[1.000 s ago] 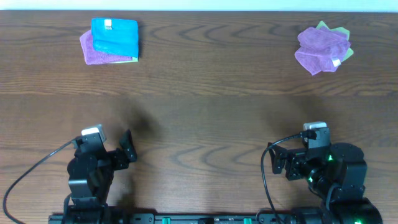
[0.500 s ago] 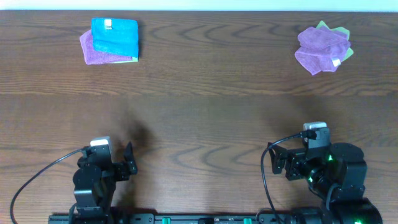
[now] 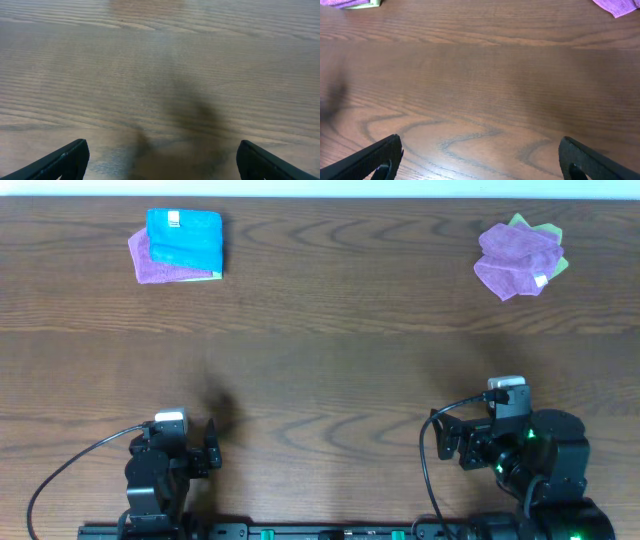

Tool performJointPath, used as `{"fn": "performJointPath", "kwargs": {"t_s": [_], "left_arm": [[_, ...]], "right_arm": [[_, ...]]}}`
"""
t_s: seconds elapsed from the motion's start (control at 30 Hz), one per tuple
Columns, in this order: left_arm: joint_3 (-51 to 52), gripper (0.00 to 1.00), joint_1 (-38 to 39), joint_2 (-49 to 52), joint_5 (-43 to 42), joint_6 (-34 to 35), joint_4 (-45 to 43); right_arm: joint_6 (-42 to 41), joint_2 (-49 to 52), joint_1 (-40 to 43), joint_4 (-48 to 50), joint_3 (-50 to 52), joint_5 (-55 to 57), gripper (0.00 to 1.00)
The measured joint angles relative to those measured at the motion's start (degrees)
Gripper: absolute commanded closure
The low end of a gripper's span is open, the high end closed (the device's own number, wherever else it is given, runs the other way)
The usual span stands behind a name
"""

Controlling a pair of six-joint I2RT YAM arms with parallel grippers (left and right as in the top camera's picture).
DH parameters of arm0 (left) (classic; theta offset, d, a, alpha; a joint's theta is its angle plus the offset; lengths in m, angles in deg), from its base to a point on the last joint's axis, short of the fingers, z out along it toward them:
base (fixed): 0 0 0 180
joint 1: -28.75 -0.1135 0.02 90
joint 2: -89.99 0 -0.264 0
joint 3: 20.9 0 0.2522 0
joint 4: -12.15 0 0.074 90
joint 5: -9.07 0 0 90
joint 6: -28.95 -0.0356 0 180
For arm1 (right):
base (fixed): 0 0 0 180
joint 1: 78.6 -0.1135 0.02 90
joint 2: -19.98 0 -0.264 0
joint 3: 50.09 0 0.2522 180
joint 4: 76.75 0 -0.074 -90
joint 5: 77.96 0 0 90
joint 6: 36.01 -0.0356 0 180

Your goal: Fold the cloth

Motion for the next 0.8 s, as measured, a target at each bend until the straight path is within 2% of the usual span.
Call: {"fn": "performJointPath", "kwargs": {"t_s": [0.8], "left_arm": [[0.0, 0.05, 0.0, -0.1, 0.4, -0.4, 0.0]], "right_arm": [[0.0, 0.0, 0.0, 0.0, 0.0, 0.0, 0.01]]}}
